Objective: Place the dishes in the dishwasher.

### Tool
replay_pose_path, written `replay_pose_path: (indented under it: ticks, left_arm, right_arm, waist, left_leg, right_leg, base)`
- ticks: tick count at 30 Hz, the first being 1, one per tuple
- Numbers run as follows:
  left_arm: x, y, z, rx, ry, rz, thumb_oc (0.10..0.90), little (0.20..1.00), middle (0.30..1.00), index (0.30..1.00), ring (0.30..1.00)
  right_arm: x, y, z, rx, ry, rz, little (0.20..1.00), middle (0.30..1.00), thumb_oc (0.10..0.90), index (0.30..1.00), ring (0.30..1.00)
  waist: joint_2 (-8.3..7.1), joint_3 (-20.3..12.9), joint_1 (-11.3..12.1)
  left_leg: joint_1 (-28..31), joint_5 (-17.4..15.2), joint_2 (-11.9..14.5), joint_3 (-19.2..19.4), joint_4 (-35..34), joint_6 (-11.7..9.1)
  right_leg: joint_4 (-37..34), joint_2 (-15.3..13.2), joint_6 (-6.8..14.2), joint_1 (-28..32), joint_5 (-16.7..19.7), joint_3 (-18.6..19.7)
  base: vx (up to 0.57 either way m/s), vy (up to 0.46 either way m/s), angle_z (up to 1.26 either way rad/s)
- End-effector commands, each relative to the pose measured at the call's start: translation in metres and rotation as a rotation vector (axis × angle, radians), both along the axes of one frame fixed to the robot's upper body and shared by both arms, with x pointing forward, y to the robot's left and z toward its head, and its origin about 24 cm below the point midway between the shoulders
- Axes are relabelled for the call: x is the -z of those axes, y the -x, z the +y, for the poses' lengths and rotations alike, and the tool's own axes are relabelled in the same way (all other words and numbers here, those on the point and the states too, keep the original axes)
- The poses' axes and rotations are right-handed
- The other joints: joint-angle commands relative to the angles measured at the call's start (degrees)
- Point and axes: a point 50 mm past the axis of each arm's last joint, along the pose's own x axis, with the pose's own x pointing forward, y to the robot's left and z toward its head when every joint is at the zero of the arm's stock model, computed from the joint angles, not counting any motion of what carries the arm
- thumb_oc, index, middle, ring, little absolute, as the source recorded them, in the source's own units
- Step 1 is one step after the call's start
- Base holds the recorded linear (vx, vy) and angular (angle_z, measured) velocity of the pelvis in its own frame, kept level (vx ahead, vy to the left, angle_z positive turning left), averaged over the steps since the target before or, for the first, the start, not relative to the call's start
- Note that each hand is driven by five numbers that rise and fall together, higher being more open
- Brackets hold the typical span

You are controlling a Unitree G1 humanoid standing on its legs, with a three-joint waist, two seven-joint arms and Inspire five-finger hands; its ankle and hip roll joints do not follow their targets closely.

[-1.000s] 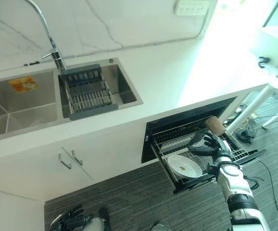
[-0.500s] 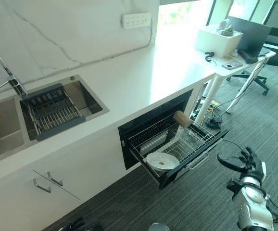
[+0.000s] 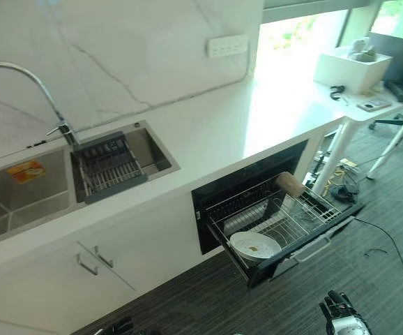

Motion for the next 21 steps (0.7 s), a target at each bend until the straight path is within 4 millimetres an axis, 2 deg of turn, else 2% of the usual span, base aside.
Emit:
replay_pose_path:
  ticks: [1, 3, 4, 7, 8, 11, 14, 16, 17, 20, 21]
  left_arm:
    - [-0.008, -0.015, 0.019, 0.031, -0.070, -0.050, 0.800, 0.900, 0.900, 0.900, 0.900]
    - [-0.007, -0.014, 0.015, 0.027, -0.060, -0.050, 0.800, 0.900, 0.900, 0.900, 0.900]
    - [-0.005, -0.012, 0.010, 0.007, -0.048, -0.047, 0.800, 0.900, 0.900, 0.900, 0.900]
    - [-0.003, -0.007, 0.003, -0.002, -0.039, -0.038, 0.800, 0.900, 0.900, 0.900, 0.900]
    - [0.000, -0.002, 0.000, -0.009, -0.035, -0.023, 0.800, 0.900, 0.900, 0.900, 0.900]
    - [0.001, 0.006, 0.000, -0.017, -0.036, -0.006, 0.800, 0.900, 0.900, 0.900, 0.900]
    - [0.001, 0.006, 0.003, -0.020, -0.046, -0.009, 0.800, 0.900, 0.900, 0.900, 0.900]
    - [-0.001, 0.004, 0.010, -0.024, -0.057, -0.016, 0.800, 0.900, 0.900, 0.900, 0.900]
    - [-0.003, 0.005, 0.016, -0.026, -0.070, -0.019, 0.800, 0.900, 0.900, 0.900, 0.900]
    - [-0.004, 0.006, 0.021, -0.026, -0.085, -0.017, 0.800, 0.900, 0.900, 0.900, 0.900]
    - [-0.006, 0.008, 0.026, -0.020, -0.098, -0.016, 0.800, 0.900, 0.900, 0.900, 0.900]
  right_arm:
    - [-0.049, -0.052, -0.023, 0.036, 0.073, -0.231, 0.300, 0.300, 0.400, 0.300, 0.300]
    - [-0.057, -0.062, -0.025, 0.028, 0.086, -0.235, 0.300, 0.300, 0.400, 0.300, 0.300]
    - [-0.069, -0.073, -0.028, 0.004, 0.105, -0.237, 0.300, 0.300, 0.400, 0.300, 0.300]
    - [-0.077, -0.079, -0.031, -0.017, 0.112, -0.241, 0.300, 0.300, 0.400, 0.300, 0.300]
    - [-0.086, -0.087, -0.033, -0.050, 0.125, -0.235, 0.300, 0.300, 0.400, 0.300, 0.300]
    - [-0.106, -0.099, -0.039, -0.096, 0.162, -0.246, 0.300, 0.300, 0.400, 0.300, 0.300]
    - [-0.122, -0.111, -0.041, -0.117, 0.189, -0.266, 0.300, 0.300, 0.400, 0.300, 0.300]
    - [-0.142, -0.123, -0.044, -0.143, 0.227, -0.296, 0.300, 0.300, 0.400, 0.300, 0.300]
    - [-0.164, -0.134, -0.046, -0.165, 0.268, -0.325, 0.300, 0.300, 0.400, 0.300, 0.300]
    - [-0.187, -0.145, -0.047, -0.180, 0.314, -0.358, 0.300, 0.300, 0.400, 0.300, 0.300]
    - [-0.210, -0.154, -0.047, -0.202, 0.363, -0.390, 0.300, 0.300, 0.400, 0.300, 0.300]
  waist:
    - [-0.04, 3.9, 2.1]
    - [1.12, 4.1, 3.3]
    - [2.22, 4.4, 4.5]
    - [2.97, 4.5, 5.4]
    - [3.33, 4.6, 6.3]
    - [3.53, 5.1, 8.5]
    - [3.36, 5.5, 9.6]
    - [3.31, 6.1, 11.0]
    - [3.20, 6.6, 12.5]
    - [3.24, 6.9, 14.0]
    - [3.35, 7.2, 15.1]
  left_leg:
    - [2.1, -13.5, 0.8, -2.4, 11.4, -3.1]
    - [1.1, -13.1, 0.4, -3.5, 11.4, -3.2]
    - [0.2, -12.7, -0.1, -4.4, 11.4, -3.4]
    - [-0.4, -12.5, -0.5, -5.3, 11.4, -3.3]
    - [-0.7, -12.3, -0.9, -6.1, 11.4, -3.3]
    - [-1.4, -11.9, -1.8, -7.8, 11.4, -3.1]
    - [-1.9, -11.8, -2.3, -9.0, 11.4, -3.0]
    - [-2.5, -11.7, -2.9, -10.2, 11.4, -2.8]
    - [-3.0, -11.6, -3.6, -11.6, 11.4, -2.6]
    - [-3.6, -11.5, -4.3, -13.0, 11.4, -2.4]
    - [-4.1, -11.4, -4.9, -14.1, 11.4, -2.1]
  right_leg:
    - [-5.5, 0.6, 1.6, 3.8, 2.0, -4.0]
    - [-5.5, 0.1, 1.4, 3.5, 1.8, -4.5]
    - [-5.5, -0.6, 1.3, 3.3, 1.7, -5.1]
    - [-5.5, -0.9, 1.1, 3.5, 1.4, -5.6]
    - [-5.5, -1.1, 0.9, 4.1, 1.2, -6.3]
    - [-5.5, -1.9, 0.8, 5.3, 1.2, -8.3]
    - [-5.5, -2.5, 1.1, 5.7, 1.5, -9.3]
    - [-5.5, -3.0, 1.4, 6.0, 1.9, -10.2]
    - [-5.5, -3.4, 1.6, 6.4, 2.2, -11.2]
    - [-5.5, -3.9, 1.9, 6.8, 2.5, -12.2]
    - [-5.5, -4.3, 2.3, 7.0, 2.9, -13.1]
  base:
    - [0.01, -0.010, 0.23]
    - [0.01, 0.042, 0.43]
    - [0.02, 0.078, 0.55]
    - [0.06, 0.070, 0.31]
    - [0.14, 0.099, 0.44]
    - [0.12, 0.081, 0.55]
    - [0.06, 0.019, 0.34]
    - [0.08, 0.018, 0.40]
    - [0.12, 0.010, 0.57]
    - [0.11, 0.003, 0.49]
    - [0.12, -0.002, 0.36]
